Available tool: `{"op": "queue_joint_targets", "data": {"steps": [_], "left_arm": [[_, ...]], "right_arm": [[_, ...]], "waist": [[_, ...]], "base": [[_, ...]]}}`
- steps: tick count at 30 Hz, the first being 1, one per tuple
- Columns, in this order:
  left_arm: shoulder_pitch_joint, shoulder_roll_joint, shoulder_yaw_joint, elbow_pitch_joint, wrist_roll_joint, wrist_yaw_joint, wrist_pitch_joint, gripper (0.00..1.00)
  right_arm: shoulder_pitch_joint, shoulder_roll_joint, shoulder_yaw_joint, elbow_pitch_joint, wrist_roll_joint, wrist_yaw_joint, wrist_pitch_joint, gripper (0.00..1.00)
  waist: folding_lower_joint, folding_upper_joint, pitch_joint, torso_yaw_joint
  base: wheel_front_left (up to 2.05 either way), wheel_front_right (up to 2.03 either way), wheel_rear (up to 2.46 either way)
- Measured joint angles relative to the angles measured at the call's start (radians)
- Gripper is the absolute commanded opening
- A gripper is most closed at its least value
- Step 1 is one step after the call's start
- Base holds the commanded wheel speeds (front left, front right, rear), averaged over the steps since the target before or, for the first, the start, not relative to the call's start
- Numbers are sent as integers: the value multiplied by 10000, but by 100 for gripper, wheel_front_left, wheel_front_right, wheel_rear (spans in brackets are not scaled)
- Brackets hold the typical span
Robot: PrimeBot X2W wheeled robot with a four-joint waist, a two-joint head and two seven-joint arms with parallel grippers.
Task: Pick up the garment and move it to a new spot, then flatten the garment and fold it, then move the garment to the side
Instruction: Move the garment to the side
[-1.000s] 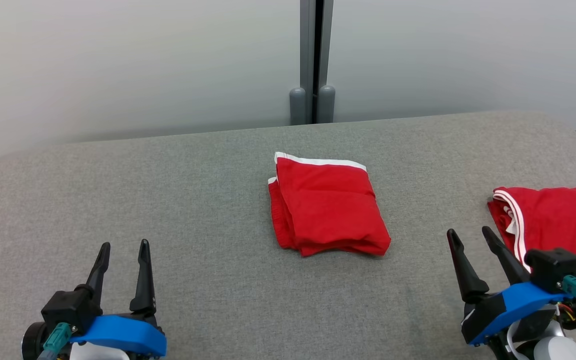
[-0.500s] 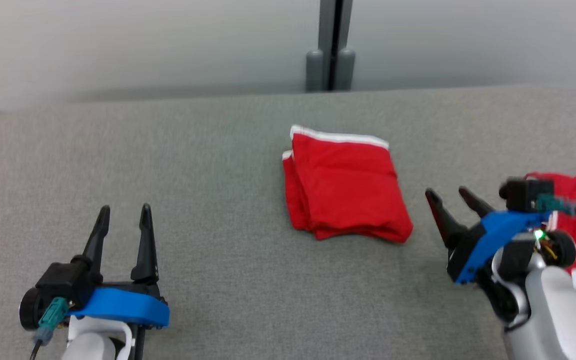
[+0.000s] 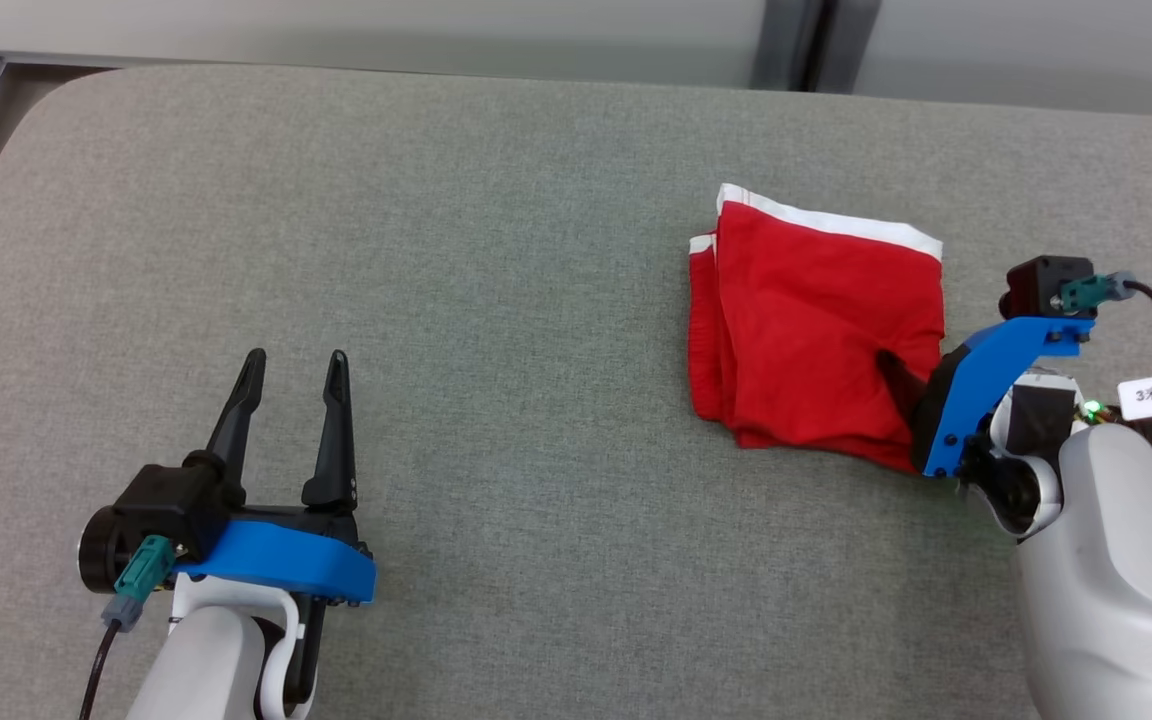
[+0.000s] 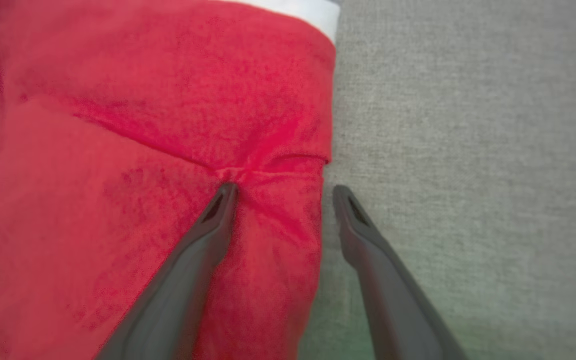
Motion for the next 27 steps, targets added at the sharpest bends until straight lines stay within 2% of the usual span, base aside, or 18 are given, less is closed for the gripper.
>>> {"op": "queue_joint_targets", "data": {"steps": [3, 4, 5, 9, 13, 14, 19, 24, 27], "left_arm": [[-11, 6, 44, 98, 8, -15, -8, 100], [-12, 8, 79, 113, 19, -15, -15, 100], [-12, 21, 128, 130, 21, -19, -17, 100], [-13, 96, 224, 138, 48, -25, -31, 100], [8, 169, 318, 107, 73, -35, -44, 100], [27, 178, 355, 90, 73, -19, -46, 100], [202, 199, 470, -81, 117, -8, -46, 100], [205, 286, 499, -211, 165, -21, -48, 100], [167, 332, 451, -255, 253, -23, -48, 100]], "right_arm": [[-104, -15, 207, 453, 286, 0, -6, 100], [-180, -77, 456, 527, 374, -4, -12, 80], [-206, -94, 842, 522, 462, -15, -105, 0], [-256, -58, 1973, 366, 341, -13, -105, 0], [-420, -631, 3250, -314, 788, 0, 305, 0], [-500, -949, 3831, -614, 968, -2, 562, 0], [-1094, -2591, 5465, -2301, 2213, 0, 1641, 0], [-1531, -4318, 6472, -3488, 2846, 2, 2226, 0], [-1558, -5252, 6683, -3783, 3168, 2, 2380, 0]], "waist": [[-1, 0, 120, 62], [-1, 0, 138, 22], [-1, 0, 152, -45], [0, 0, 149, -424], [0, 0, 86, -990], [-1, 0, 68, -1175], [-3, 0, 16, -2211], [-3, 0, -32, -3223], [-2, 0, -65, -3673]], "base": [[0, 0, 0], [0, 0, 0], [0, 0, 0], [0, 0, 0], [0, 0, 0], [0, 0, 0], [0, 0, 0], [0, 0, 0], [0, 0, 0]]}}
